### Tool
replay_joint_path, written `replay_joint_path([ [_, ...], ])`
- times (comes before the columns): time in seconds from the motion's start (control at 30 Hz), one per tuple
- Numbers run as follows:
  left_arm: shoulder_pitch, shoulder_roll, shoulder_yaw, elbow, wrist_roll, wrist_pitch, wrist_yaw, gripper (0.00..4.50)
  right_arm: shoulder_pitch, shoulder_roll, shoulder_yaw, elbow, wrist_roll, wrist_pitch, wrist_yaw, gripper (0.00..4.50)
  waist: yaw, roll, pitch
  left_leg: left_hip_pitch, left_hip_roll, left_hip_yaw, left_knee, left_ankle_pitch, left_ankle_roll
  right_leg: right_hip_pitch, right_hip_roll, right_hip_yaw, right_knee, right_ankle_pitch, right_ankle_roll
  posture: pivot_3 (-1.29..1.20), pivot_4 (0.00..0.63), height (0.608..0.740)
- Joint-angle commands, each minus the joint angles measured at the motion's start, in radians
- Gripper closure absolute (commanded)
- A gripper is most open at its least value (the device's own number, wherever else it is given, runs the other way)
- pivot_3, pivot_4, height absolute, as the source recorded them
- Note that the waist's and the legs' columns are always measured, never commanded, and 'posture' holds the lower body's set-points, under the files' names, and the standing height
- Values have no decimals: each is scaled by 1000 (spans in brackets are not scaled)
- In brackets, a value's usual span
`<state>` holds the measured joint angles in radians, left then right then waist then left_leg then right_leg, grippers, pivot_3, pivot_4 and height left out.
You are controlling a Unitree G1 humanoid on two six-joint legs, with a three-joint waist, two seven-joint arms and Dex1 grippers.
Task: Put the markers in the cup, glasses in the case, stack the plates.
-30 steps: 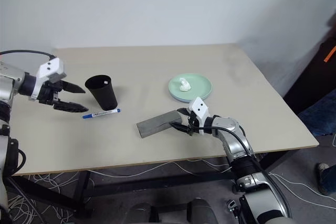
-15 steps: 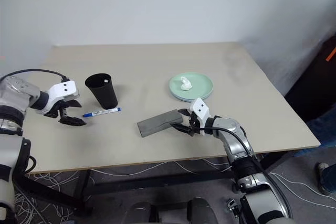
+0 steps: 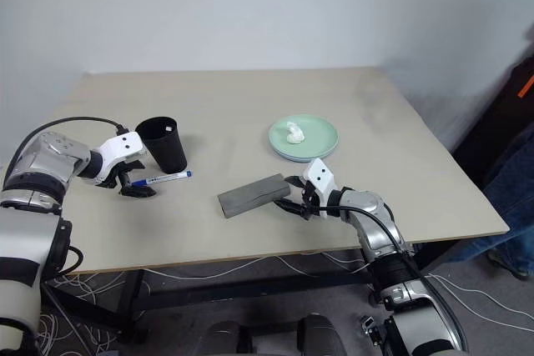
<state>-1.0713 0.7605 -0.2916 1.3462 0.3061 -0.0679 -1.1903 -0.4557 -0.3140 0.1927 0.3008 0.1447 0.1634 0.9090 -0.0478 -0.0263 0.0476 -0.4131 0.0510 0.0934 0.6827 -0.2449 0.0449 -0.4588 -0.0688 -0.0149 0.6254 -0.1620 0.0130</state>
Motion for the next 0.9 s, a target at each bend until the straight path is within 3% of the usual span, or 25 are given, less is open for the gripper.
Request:
replay_joint_path([
  [0.03, -6, -6, 23, -2, 1, 24, 2, 39, 0, -18, -21, -68, 10, 8, -11, 1134, 0, 0, 0, 0, 0, 0, 0, 0, 0, 0, 0, 0, 0, 0, 0, 0, 0, 740],
  [0.47, 17, -55, 49, 10, 4, 68, 68, 39, 63, -54, -29, -173, 19, 66, -25, 1134, 1, 0, 0, 0, 0, -1, 1, 0, 0, 1, 0, 0, 0, 0, 0, 0, 0, 740],
  [0.9, 18, -51, 5, 9, 55, 128, -118, 39, 82, -73, -35, -217, 25, 97, -40, 1134, 0, 1, -1, 1, 0, 0, 2, -1, -1, 2, 0, 0, 0, 0, -1, 0, 0, 740],
])
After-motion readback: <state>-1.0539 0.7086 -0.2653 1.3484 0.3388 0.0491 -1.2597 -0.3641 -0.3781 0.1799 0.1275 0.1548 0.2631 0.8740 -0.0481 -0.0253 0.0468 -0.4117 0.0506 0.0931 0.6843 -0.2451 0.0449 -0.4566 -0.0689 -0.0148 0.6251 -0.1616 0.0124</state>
